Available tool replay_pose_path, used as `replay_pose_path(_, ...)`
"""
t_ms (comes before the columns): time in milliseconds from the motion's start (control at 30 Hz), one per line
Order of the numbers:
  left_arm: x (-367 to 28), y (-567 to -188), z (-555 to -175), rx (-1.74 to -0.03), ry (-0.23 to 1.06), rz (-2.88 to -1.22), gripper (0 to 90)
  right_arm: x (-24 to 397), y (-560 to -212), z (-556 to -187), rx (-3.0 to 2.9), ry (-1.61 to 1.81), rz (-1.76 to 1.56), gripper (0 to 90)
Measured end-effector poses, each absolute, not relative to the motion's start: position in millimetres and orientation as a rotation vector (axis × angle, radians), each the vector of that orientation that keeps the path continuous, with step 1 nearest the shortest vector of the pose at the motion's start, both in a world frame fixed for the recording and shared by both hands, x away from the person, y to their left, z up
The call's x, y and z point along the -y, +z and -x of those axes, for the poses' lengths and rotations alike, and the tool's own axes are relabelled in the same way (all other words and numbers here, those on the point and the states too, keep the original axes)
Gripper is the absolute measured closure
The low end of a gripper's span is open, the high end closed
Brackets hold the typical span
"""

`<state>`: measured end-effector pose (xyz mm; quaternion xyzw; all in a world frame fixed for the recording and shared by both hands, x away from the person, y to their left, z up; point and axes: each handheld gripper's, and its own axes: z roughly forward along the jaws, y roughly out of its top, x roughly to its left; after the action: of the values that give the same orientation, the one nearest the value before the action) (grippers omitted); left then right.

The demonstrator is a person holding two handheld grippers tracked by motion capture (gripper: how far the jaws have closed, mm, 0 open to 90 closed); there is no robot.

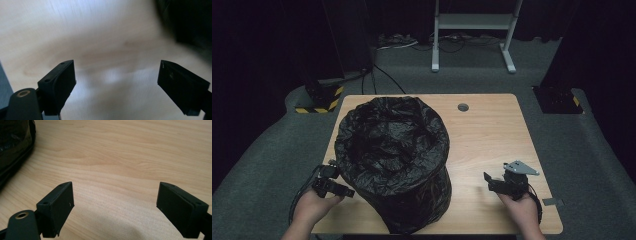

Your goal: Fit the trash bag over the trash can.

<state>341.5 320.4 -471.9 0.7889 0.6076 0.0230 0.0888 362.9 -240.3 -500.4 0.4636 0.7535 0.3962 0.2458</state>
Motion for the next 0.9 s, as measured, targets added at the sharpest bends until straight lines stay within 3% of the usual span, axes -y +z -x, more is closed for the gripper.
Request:
replay_pose_path(133,-319,-484,-345,-1.899,-0.005,-2.391,14.5,244,-507,-363,-2.087,1.088,-1.284,13.9)
replay_pose_path(233,-314,-495,-346,-1.954,0.008,-2.411,13.2,247,-511,-363,-2.097,1.101,-1.3,14.0)
replay_pose_path(333,-310,-498,-348,-1.971,-0.021,-2.438,2.2,250,-513,-364,-2.101,1.111,-1.307,14.0)
replay_pose_path(433,-308,-490,-346,-1.969,-0.072,-2.456,6.7,251,-514,-365,-2.105,1.117,-1.311,14.0)
replay_pose_path(900,-312,-367,-330,-2.045,-0.179,-2.427,6.4,252,-516,-367,-2.117,1.142,-1.34,14.0)
